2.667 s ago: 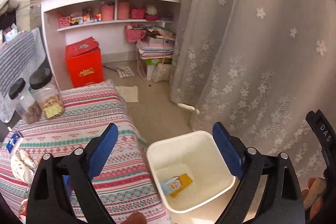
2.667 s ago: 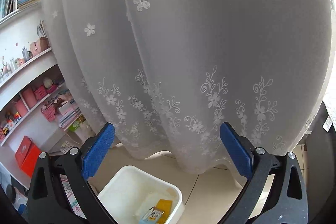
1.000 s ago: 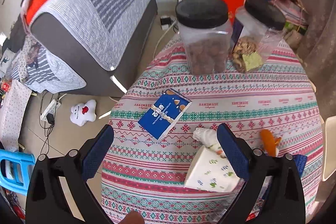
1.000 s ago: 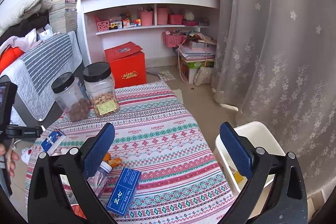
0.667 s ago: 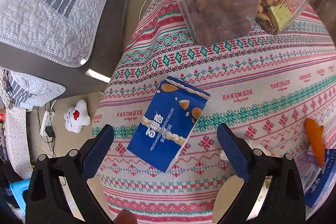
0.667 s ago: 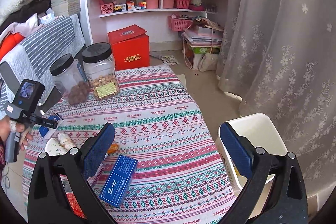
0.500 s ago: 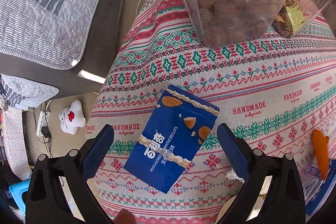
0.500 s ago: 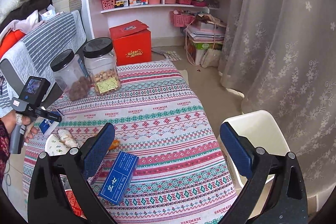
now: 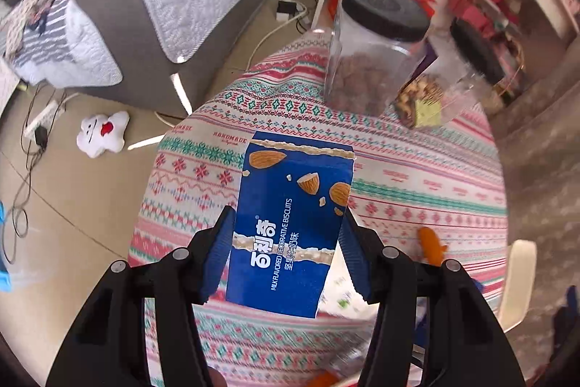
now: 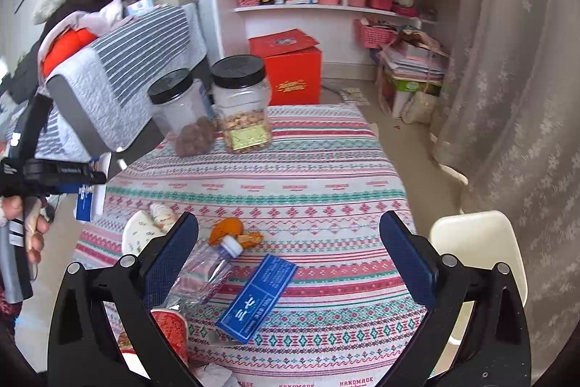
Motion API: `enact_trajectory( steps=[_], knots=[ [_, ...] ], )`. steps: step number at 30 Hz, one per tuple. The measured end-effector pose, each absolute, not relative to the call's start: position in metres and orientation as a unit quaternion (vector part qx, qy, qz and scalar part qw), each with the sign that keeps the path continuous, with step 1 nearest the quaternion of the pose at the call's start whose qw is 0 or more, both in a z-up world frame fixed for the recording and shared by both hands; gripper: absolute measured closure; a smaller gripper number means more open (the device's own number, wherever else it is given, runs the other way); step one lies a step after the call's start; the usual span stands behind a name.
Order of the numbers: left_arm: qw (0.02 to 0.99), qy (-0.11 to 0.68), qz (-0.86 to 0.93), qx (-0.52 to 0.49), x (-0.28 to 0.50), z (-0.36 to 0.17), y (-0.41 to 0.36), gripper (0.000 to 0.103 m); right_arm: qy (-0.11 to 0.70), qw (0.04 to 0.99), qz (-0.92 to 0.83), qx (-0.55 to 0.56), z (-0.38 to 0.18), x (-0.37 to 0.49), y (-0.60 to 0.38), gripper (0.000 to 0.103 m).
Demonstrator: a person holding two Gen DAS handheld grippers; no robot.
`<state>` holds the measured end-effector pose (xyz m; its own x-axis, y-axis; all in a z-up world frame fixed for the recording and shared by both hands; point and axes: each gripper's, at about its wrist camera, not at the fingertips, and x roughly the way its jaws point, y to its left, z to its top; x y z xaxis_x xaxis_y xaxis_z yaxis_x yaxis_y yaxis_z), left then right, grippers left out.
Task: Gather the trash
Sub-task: 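Grasp the blue biscuit box with the left tool and lift it, then grasp the white paper cup with the right tool and lift it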
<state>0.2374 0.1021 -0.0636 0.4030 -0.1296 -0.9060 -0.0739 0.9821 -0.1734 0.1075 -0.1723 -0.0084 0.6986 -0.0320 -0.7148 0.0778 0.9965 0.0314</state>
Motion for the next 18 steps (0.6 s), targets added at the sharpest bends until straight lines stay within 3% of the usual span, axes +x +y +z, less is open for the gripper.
enact_trajectory(
  steps=[6, 10, 18],
  knots=[
    [0.878, 0.452, -0.012, -0.159, 0.154, 0.005, 0.120, 0.047, 0.493, 0.854, 0.167, -0.018, -0.031, 0.159, -0.107, 0.007],
    [0.894, 0.427, 0.024, -0.135, 0.142, 0.003, 0.136, 0.047, 0.527, 0.817, 0.225, -0.062, -0.053, 0.190, -0.058, 0.008],
    [0.884, 0.427, 0.033, -0.188, 0.143, 0.003, 0.179, 0.047, 0.553, 0.763, 0.258, -0.213, -0.109, 0.211, 0.018, 0.010]
  ],
)
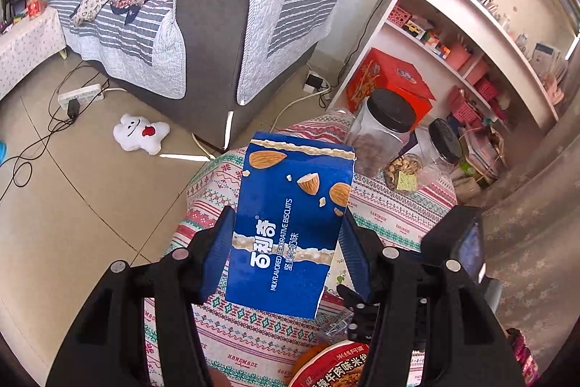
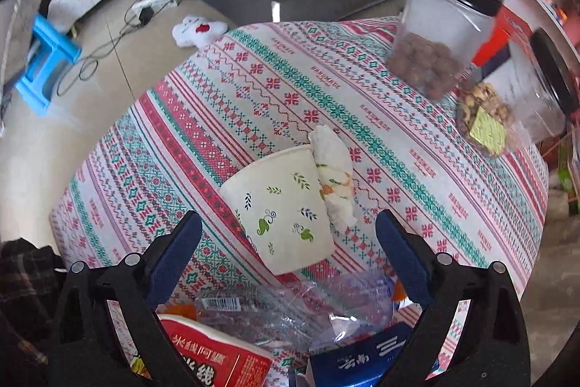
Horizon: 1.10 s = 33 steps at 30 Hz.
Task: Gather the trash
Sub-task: 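Grasp the white paper cup with the right tool and lift it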
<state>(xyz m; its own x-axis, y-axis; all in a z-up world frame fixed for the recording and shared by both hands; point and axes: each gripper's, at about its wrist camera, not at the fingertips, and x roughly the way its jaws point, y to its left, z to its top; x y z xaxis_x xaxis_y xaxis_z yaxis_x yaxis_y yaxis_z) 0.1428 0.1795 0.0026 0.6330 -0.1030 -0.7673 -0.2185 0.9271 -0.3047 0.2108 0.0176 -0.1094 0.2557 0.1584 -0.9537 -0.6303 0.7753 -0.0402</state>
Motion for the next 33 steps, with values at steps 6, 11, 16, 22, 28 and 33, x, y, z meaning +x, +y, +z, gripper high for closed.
enact_trajectory(
  steps=[6, 11, 16, 22, 28, 33],
  knots=[
    [0.878, 0.433, 0.041, -0.203, 0.143, -0.004, 0.193, 0.047, 0.559, 0.736, 0.254, -0.285, -0.140, 0.212, 0.043, 0.018],
    [0.873, 0.438, 0.044, -0.210, 0.144, -0.008, 0.200, 0.047, 0.564, 0.740, 0.251, -0.266, -0.146, 0.215, 0.042, 0.047],
    [0.873, 0.439, 0.042, -0.210, 0.144, -0.009, 0.200, 0.047, 0.538, 0.788, 0.248, -0.169, -0.108, 0.220, 0.014, 0.102],
    [0.869, 0.450, 0.030, -0.201, 0.145, -0.015, 0.188, 0.047, 0.554, 0.791, 0.210, -0.157, -0.101, 0.216, -0.009, 0.028],
    [0.871, 0.445, 0.030, -0.204, 0.144, -0.012, 0.191, 0.047, 0.507, 0.776, 0.253, -0.278, -0.106, 0.202, 0.017, 0.020],
    [0.869, 0.449, 0.040, -0.204, 0.145, -0.015, 0.200, 0.047, 0.478, 0.694, 0.301, -0.446, -0.137, 0.188, 0.056, 0.020]
  ],
)
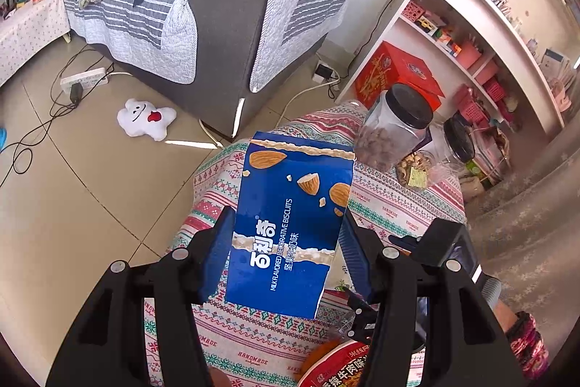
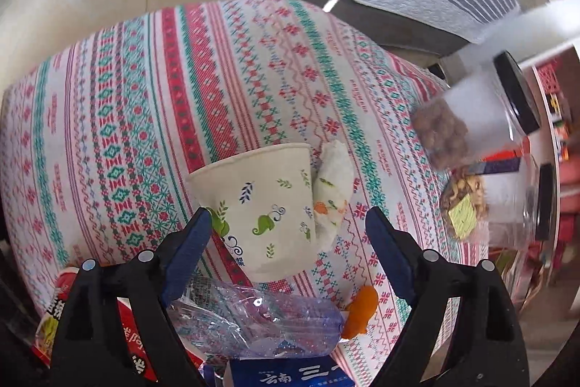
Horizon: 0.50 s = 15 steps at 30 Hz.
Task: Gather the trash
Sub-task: 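Grasp the white paper cup with the right tool and lift it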
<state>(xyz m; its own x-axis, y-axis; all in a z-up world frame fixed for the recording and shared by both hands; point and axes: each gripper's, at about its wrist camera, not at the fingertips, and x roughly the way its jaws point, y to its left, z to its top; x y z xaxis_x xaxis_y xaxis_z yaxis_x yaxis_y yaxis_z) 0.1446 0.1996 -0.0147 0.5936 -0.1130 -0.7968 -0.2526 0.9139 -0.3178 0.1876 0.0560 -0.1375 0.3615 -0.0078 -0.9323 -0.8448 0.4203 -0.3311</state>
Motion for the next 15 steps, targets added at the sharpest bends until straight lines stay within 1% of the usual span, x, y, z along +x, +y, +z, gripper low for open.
enact_trajectory(
  steps=[3, 5, 7, 11, 15],
  knots=[
    [0.867, 0.448, 0.048, -0.215, 0.144, -0.015, 0.210, 0.047, 0.491, 0.671, 0.306, -0.464, -0.156, 0.196, 0.068, 0.020],
    [0.864, 0.448, 0.050, -0.223, 0.144, -0.016, 0.217, 0.047, 0.507, 0.667, 0.305, -0.453, -0.166, 0.205, 0.072, 0.029],
    [0.863, 0.450, 0.053, -0.224, 0.145, -0.017, 0.220, 0.047, 0.527, 0.677, 0.307, -0.413, -0.166, 0.217, 0.070, 0.030],
    [0.861, 0.454, 0.054, -0.221, 0.148, -0.020, 0.222, 0.047, 0.537, 0.697, 0.326, -0.345, -0.151, 0.227, 0.060, 0.043],
    [0.862, 0.454, 0.053, -0.219, 0.148, -0.019, 0.219, 0.047, 0.534, 0.734, 0.318, -0.274, -0.136, 0.235, 0.043, 0.045]
  ],
)
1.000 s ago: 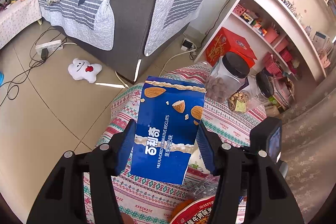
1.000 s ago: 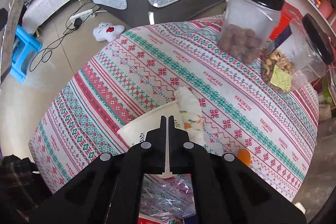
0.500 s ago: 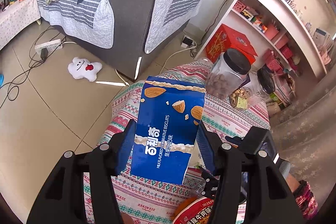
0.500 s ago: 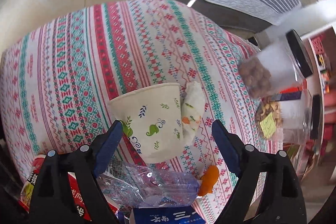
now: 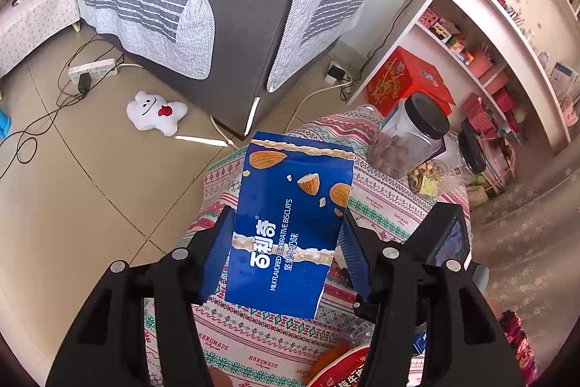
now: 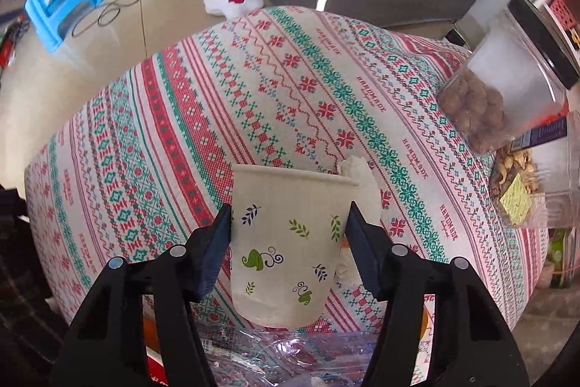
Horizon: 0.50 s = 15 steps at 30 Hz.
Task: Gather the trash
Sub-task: 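Grasp the white paper cup with the right tool and lift it, then drop the paper cup into the bin with the right tool while the left tool carries the biscuit box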
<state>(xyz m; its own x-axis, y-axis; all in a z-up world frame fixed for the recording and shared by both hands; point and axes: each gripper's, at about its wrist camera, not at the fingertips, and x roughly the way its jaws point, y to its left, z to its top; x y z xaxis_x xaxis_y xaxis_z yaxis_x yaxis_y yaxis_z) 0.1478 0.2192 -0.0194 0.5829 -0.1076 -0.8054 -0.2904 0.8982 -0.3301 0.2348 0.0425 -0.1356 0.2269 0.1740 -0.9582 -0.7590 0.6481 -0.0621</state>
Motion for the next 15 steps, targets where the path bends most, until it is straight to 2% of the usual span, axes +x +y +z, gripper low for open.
enact_trajectory(
  steps=[7, 15],
  knots=[
    [0.867, 0.449, 0.044, -0.214, 0.150, -0.019, 0.211, 0.047, 0.486, 0.814, 0.268, -0.174, -0.099, 0.226, 0.013, 0.046],
    [0.892, 0.411, 0.020, -0.189, 0.150, -0.008, 0.182, 0.047, 0.386, 0.898, 0.205, -0.053, -0.034, 0.202, -0.029, 0.045]
  ],
)
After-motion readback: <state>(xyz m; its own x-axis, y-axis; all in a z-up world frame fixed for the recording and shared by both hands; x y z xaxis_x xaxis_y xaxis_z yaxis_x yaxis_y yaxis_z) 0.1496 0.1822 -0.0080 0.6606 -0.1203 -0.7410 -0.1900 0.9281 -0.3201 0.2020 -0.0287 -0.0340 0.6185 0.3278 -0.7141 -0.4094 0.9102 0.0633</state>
